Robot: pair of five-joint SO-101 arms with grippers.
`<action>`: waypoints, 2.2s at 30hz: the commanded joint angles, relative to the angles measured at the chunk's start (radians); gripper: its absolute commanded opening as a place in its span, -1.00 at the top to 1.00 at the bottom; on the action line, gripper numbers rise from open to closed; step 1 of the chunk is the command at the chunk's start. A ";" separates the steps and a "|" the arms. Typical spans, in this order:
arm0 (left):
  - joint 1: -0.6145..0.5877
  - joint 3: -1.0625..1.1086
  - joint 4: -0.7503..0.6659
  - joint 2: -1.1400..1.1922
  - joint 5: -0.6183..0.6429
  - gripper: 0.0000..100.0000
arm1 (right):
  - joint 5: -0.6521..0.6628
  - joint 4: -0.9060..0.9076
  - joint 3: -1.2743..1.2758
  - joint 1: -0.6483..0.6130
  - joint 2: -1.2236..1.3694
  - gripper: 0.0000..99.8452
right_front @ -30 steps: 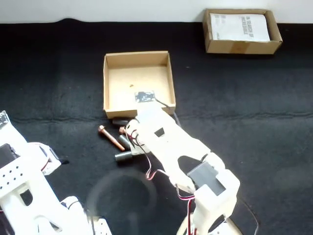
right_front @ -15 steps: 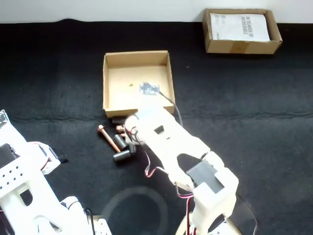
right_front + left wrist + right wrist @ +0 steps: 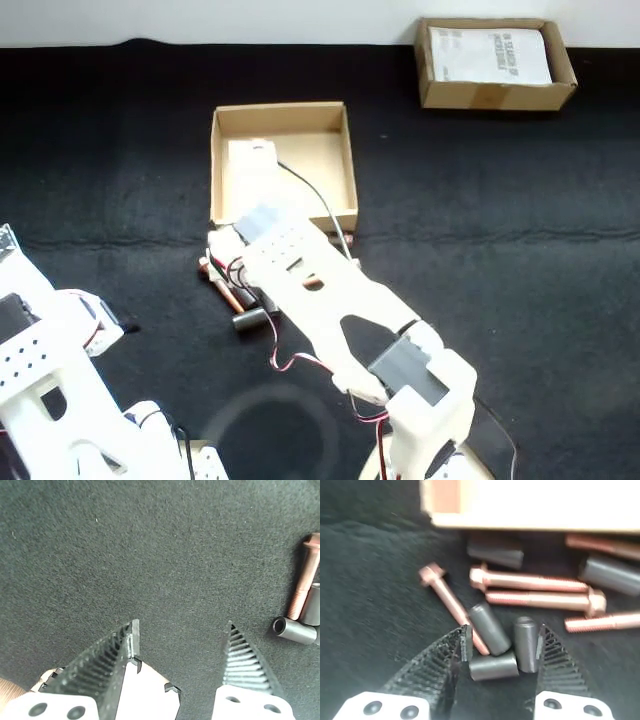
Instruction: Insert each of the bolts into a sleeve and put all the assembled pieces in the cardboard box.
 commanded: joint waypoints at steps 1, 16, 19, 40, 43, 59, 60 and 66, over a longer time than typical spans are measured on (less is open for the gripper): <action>0.002 -0.002 -0.006 -0.001 -0.002 0.46 | -0.011 0.051 0.005 -0.002 -0.005 0.60; 0.004 -0.002 -0.006 0.004 -0.002 0.46 | -0.011 -0.091 0.162 0.079 -0.001 0.60; 0.004 -0.002 -0.006 0.005 -0.002 0.46 | -0.011 -0.111 0.177 0.077 -0.001 0.60; 0.004 0.151 -0.184 -0.001 -0.002 0.46 | -0.103 -0.139 0.177 0.035 0.085 0.60; 0.004 0.154 -0.184 -0.001 -0.002 0.46 | -0.103 -0.137 0.170 0.035 0.147 0.60; 0.004 0.156 -0.249 0.005 0.002 0.46 | -0.100 -0.131 0.111 0.071 0.168 0.99; 0.004 0.156 -0.249 0.005 0.002 0.46 | -0.100 -0.131 0.111 0.081 0.168 0.99; 0.004 0.182 -0.247 -0.001 0.000 0.46 | -0.100 -0.085 0.090 0.127 0.156 0.99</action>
